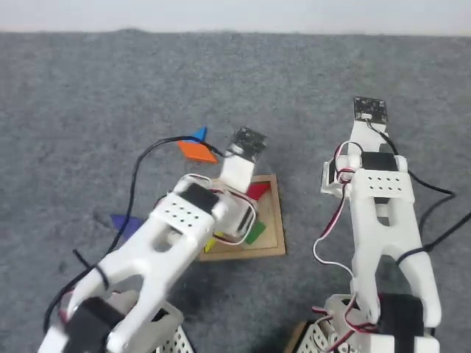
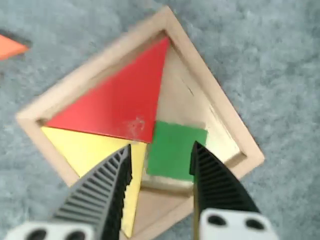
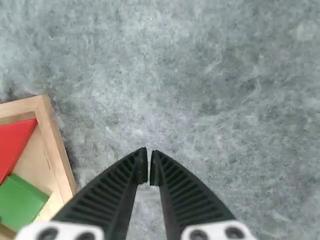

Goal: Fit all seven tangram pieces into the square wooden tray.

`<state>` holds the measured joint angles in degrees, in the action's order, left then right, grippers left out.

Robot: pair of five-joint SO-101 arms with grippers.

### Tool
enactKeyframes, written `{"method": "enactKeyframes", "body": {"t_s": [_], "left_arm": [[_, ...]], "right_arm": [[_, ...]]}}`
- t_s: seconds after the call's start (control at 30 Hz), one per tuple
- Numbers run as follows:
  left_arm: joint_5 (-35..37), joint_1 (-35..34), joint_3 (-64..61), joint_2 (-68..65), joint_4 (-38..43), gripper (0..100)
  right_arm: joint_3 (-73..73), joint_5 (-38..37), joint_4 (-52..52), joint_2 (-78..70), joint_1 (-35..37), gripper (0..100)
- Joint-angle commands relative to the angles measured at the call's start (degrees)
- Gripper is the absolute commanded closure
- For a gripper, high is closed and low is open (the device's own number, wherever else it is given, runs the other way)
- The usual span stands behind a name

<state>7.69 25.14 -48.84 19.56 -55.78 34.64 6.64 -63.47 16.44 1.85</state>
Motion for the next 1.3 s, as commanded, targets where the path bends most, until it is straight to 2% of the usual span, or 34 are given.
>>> {"method": "enactKeyframes", "body": {"t_s": [0.0,0.23,0.3,0.47,0.57,0.73,0.83,0.93,1.27], "left_arm": [[-0.62,-0.88,-1.36,5.98,1.23,83],[-0.62,-0.88,-3.21,12.92,-1.14,83],[-0.62,-1.23,-4.35,17.67,-2.9,84],[-0.7,-2.2,-12.44,35.6,-2.55,99],[-0.62,-10.11,-18.07,47.82,-1.93,98],[-0.79,-31.47,-27.12,63.38,-1.41,99],[-7.12,-40.09,-30.9,68.04,-1.23,99],[-11.16,-43.34,-33.01,68.75,-1.14,99],[-11.25,-44.92,-33.63,68.75,-1.23,99]], "right_arm": [[-0.88,-0.88,0.92,3.38,-0.75,97.8],[-0.79,-0.97,0.66,3.74,-0.04,99.1],[-0.7,-3.43,0.66,3.74,2.24,99.1],[0.79,-13.1,1.27,3.74,13.05,99.1],[1.41,-15.56,2.86,3.12,18.42,99.1],[2.99,-15.65,8.66,-1.19,25.71,99.1],[2.55,-16.0,9.71,-6.46,29.05,99.1],[1.32,-16.09,9.71,-10.59,31.52,99.1],[-1.49,-16.09,9.71,-16.66,35.56,99.1]]}}
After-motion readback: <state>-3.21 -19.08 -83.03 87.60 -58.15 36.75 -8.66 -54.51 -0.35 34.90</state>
